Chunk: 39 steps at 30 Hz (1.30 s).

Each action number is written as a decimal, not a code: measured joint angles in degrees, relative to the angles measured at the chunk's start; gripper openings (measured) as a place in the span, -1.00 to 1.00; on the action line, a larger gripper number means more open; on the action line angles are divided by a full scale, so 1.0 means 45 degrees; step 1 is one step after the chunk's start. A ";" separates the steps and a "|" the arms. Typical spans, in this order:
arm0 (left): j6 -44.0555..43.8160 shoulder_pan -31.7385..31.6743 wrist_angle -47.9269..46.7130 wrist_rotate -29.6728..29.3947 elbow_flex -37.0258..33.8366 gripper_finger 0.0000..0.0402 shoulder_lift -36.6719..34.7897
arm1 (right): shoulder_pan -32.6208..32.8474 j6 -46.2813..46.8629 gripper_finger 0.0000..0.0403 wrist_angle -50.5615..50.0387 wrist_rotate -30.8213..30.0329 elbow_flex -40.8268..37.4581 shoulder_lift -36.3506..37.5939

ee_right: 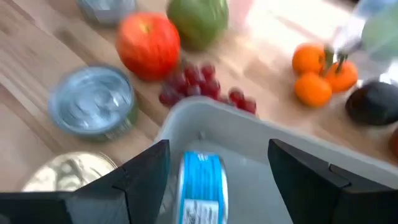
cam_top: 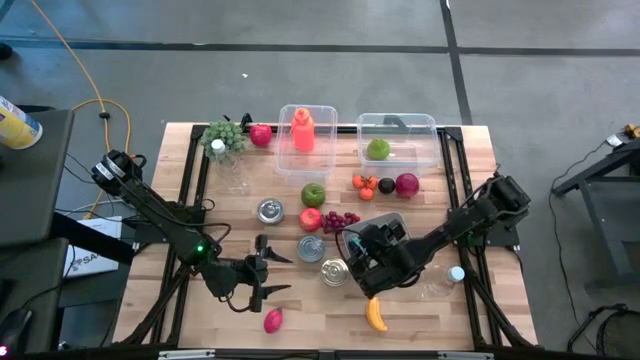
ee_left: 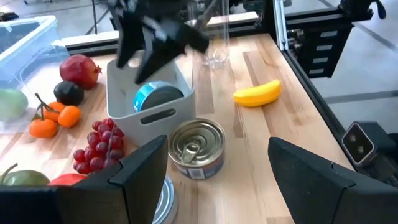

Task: Pick & Place Food Item
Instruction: Put the bottom green tuna can into the gray bin

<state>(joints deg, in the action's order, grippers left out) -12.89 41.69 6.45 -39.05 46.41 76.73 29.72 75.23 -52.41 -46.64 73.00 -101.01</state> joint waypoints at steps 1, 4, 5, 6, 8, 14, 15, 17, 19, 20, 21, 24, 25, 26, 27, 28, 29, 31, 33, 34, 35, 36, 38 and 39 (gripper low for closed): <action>-0.0108 -0.0004 -0.0102 0.0030 0.0000 0.34 0.0000 | 0.0011 -0.0133 0.29 0.0079 -0.0308 0.0008 0.0068; -0.0217 0.0000 -0.0264 0.0162 -0.0010 0.34 0.0000 | 0.0256 -0.0476 0.29 0.0190 -0.1244 -0.0007 0.0299; -0.0261 -0.0005 -0.0378 0.0307 -0.0010 0.34 0.0000 | 0.0333 -0.0618 0.29 0.0399 -0.1580 0.0003 0.0364; -0.0299 -0.0053 -0.0542 0.0539 -0.0010 0.34 0.0000 | 0.0473 -0.0778 0.29 0.0532 -0.1810 0.0013 0.0414; -0.0296 -0.0178 -0.0865 0.1489 -0.0010 0.34 0.0000 | 0.0718 -0.1221 0.29 0.0769 -0.2171 -0.0002 0.0455; -0.0193 -0.0915 -0.2229 0.3353 -0.0393 0.34 -0.0002 | 0.1160 -0.3303 0.29 0.2443 -0.2530 0.0002 0.0481; -0.0265 -0.1088 -0.2232 0.3343 -0.0566 0.34 0.0000 | 0.1173 -0.3706 0.29 0.2735 -0.2525 0.0003 0.0481; -0.0492 -0.1506 -0.2257 0.3308 -0.0867 0.34 0.0000 | 0.1173 -0.4474 0.29 0.3430 -0.2515 0.0001 0.0481; -0.0824 -0.1948 -0.2072 0.3284 -0.1155 0.34 0.0000 | 0.1173 -0.5146 0.29 0.4074 -0.2508 0.0000 0.0481; -0.0957 -0.2175 -0.1973 0.3284 -0.1316 0.34 0.0000 | 0.1173 -0.5470 0.29 0.4375 -0.2401 0.0003 0.0481; -0.1008 -0.2404 -0.1960 0.3284 -0.1452 0.34 0.0000 | 0.1173 -0.5770 0.29 0.4637 -0.2240 0.0001 0.0481; -0.0756 -0.2916 -0.1913 0.3374 -0.1817 0.34 0.0000 | 0.1173 -0.6579 0.29 0.5356 -0.1826 0.0001 0.0481; -0.0471 -0.3049 -0.1900 0.3507 -0.1926 0.34 0.0000 | 0.1173 -0.6790 0.29 0.5542 -0.1679 -0.0002 0.0481; -0.0112 -0.3164 -0.1892 0.3666 -0.2031 0.34 0.0000 | 0.1173 -0.6966 0.29 0.5693 -0.1577 0.0002 0.0481; 0.0319 -0.3260 -0.1886 0.3897 -0.2119 0.34 0.0000 | 0.1173 -0.7095 0.29 0.5812 -0.1538 0.0000 0.0481; 0.0759 -0.3337 -0.1732 0.4138 -0.2234 0.34 0.0000 | 0.1173 -0.7142 0.29 0.5908 -0.1549 0.0001 0.0481; 0.1148 -0.3395 -0.1524 0.4331 -0.2345 0.34 0.0000 | 0.1173 -0.7161 0.29 0.5940 -0.1549 0.0001 0.0481; 0.1640 -0.3499 -0.0880 0.4545 -0.2586 0.34 0.0199 | 0.1165 -0.7162 0.29 0.5953 -0.1548 0.0003 0.0481; 0.2073 -0.3583 -0.0668 0.4535 -0.2683 0.34 0.0568 | 0.1144 -0.7221 0.29 0.6005 -0.1541 0.0000 0.0481; 0.2440 -0.3599 -0.0503 0.4506 -0.2686 0.34 0.0791 | 0.1144 -0.7318 0.29 0.6056 -0.1519 -0.0002 0.0481; 0.2882 -0.3599 -0.0213 0.4498 -0.2686 0.34 0.1009 | 0.1144 -0.7404 0.29 0.6093 -0.1515 0.0003 0.0481; 0.3314 -0.3595 0.0043 0.4498 -0.2686 0.34 0.1205 | 0.1144 -0.7427 0.29 0.6093 -0.1510 -0.0002 0.0481; 0.4159 -0.3578 0.0692 0.4511 -0.2686 0.34 0.1559 | 0.1144 -0.7438 0.29 0.6150 -0.1506 0.0002 0.0481; 0.4492 -0.3560 0.1152 0.4510 -0.2686 0.34 0.1742 | 0.1144 -0.7438 0.29 0.6156 -0.1505 -0.0001 0.0481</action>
<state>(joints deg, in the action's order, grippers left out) 7.32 25.67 11.63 -18.75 34.33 84.57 34.87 41.76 -24.71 -53.41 73.00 -98.85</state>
